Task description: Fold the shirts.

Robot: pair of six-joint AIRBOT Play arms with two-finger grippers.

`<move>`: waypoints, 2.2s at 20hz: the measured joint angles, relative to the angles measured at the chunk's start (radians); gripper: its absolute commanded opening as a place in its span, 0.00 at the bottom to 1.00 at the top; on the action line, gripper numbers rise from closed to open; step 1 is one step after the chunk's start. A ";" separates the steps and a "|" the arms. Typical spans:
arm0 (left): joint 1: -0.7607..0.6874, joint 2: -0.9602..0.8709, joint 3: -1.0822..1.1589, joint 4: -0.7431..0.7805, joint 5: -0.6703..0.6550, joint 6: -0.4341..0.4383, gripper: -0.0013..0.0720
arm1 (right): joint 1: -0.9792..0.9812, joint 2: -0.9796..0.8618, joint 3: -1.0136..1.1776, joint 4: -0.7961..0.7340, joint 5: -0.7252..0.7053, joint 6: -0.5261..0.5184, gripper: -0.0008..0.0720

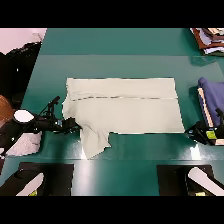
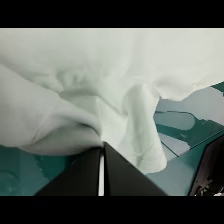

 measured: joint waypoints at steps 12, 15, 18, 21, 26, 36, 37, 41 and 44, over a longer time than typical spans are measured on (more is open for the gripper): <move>0.000 0.003 0.001 0.074 -0.033 0.000 0.05 | 0.187 0.002 0.034 0.041 -0.126 -0.028 0.03; 0.000 0.059 0.001 0.142 -0.090 -0.021 0.05 | 0.211 0.032 0.091 -0.010 -0.042 -0.028 0.03; 0.000 0.183 0.001 0.210 -0.184 -0.072 0.05 | 0.220 0.133 0.128 -0.096 0.055 -0.028 0.03; 0.000 0.317 0.006 0.233 -0.319 -0.140 0.05 | 0.224 0.272 0.142 -0.188 0.143 -0.021 0.03; 0.000 0.375 0.105 0.242 -0.325 -0.192 0.05 | 0.226 0.380 0.161 -0.209 0.193 0.006 0.03; -0.001 -0.132 0.396 0.326 0.026 -0.118 0.06 | 0.302 -0.050 0.488 -0.073 0.075 0.024 0.03; -0.001 -0.180 0.422 0.329 0.053 -0.115 0.06 | 0.323 -0.106 0.527 -0.072 0.069 0.025 0.03; -0.001 -0.326 0.502 0.335 0.156 -0.108 0.06 | 0.398 -0.320 0.682 -0.062 0.048 0.042 0.04; -0.001 -0.374 0.526 0.335 0.226 -0.106 0.40 | 0.434 -0.447 0.793 -0.055 0.038 0.061 0.31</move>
